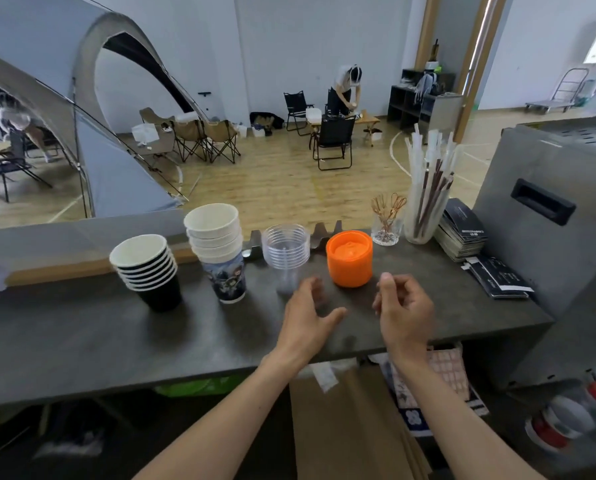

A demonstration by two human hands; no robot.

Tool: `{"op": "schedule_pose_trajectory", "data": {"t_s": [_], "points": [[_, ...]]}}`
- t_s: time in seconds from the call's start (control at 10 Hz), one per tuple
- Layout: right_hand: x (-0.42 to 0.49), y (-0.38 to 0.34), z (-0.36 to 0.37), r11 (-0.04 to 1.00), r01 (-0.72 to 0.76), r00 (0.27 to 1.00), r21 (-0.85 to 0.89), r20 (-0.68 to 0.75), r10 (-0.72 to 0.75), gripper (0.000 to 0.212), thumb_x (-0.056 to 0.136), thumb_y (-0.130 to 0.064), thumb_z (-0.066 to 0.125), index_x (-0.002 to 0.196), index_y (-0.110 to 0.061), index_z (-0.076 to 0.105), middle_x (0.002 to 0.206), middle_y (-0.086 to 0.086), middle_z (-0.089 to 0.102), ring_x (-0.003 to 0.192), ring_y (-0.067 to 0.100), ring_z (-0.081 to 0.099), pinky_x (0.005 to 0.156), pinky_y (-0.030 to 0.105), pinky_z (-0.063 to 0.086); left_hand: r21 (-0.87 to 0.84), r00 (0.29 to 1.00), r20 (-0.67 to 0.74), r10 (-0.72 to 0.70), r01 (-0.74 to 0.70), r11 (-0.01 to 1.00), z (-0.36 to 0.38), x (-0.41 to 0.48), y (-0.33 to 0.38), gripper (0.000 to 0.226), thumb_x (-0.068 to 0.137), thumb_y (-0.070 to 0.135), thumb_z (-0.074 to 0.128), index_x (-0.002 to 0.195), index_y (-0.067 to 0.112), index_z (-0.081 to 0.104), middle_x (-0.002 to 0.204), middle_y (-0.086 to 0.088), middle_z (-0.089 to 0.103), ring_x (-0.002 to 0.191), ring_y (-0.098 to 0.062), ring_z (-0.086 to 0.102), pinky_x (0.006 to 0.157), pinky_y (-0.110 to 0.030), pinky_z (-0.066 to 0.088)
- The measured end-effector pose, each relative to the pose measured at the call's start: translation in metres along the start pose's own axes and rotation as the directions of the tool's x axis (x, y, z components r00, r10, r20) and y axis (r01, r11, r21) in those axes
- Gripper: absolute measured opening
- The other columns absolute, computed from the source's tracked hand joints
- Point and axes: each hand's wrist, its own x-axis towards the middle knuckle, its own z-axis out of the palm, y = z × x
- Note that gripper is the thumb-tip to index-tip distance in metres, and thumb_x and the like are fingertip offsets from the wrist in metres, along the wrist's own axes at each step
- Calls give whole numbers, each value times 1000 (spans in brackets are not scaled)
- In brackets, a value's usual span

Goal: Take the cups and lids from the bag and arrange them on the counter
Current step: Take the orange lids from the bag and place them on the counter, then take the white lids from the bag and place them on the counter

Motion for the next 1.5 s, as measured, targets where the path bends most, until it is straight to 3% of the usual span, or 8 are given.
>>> {"op": "schedule_pose_trajectory", "data": {"t_s": [0.1,0.4,0.6,0.9,1.1,1.2,1.3,1.5], "points": [[-45,-28,36,998,60,985,-18,162,-57,31,94,-33,58,67,-18,59,50,-3,57,47,14,52,52,36,45,18,996,-57,74,-73,997,-54,-40,-7,33,85,32,76,113,27,59,91,8,72,79,-1,69,77,-31,61],[-271,-110,205,988,131,800,86,579,-156,29,96,-27,59,70,-16,61,57,1,57,53,20,55,54,38,45,255,933,-358,-30,129,958,-305,-217,-130,20,89,43,68,89,23,66,74,9,68,69,-9,66,69,-34,57],[-428,-138,309,972,189,462,138,861,-212,24,96,-27,60,74,-19,64,59,-5,62,55,8,61,56,21,49,237,828,-488,-277,432,870,-424,-337,-235,16,89,42,68,99,30,67,87,16,68,83,-2,64,79,-30,57],[-521,-83,470,894,443,58,68,993,-105,19,91,-29,66,108,-25,71,103,-9,70,95,4,64,83,21,53,19,630,-583,-512,642,767,-510,-365,-378,40,88,37,71,123,21,64,112,4,71,103,-12,66,92,-34,55],[-544,-12,569,841,536,-142,-80,973,183,38,93,-22,62,131,-18,60,136,2,58,125,18,53,100,23,39,-41,575,-528,-625,718,695,-536,-326,-485,37,87,36,71,112,9,65,101,-2,68,97,-23,66,83,-36,53],[-554,12,608,841,538,-142,-61,977,162,57,91,-21,66,144,-18,45,148,3,44,136,22,42,109,27,34,-118,564,-519,-642,697,708,-540,-313,-516,40,88,13,71,126,5,60,122,-9,64,116,-24,59,92,-15,38],[-562,31,646,881,472,-103,-16,992,74,91,84,-27,75,156,-20,20,157,0,27,144,17,26,116,31,27,-225,530,-535,-658,661,716,-545,-296,-558,66,83,6,74,140,-2,43,140,-22,51,132,-38,48,103,-25,36],[-574,45,717,907,419,-173,48,984,28,111,75,-21,84,154,-24,5,162,6,13,146,12,9,122,37,12,-210,508,-607,-610,638,741,-554,-261,-660,114,65,85,56,145,5,41,146,-17,47,137,-33,45,114,-50,36]]}}
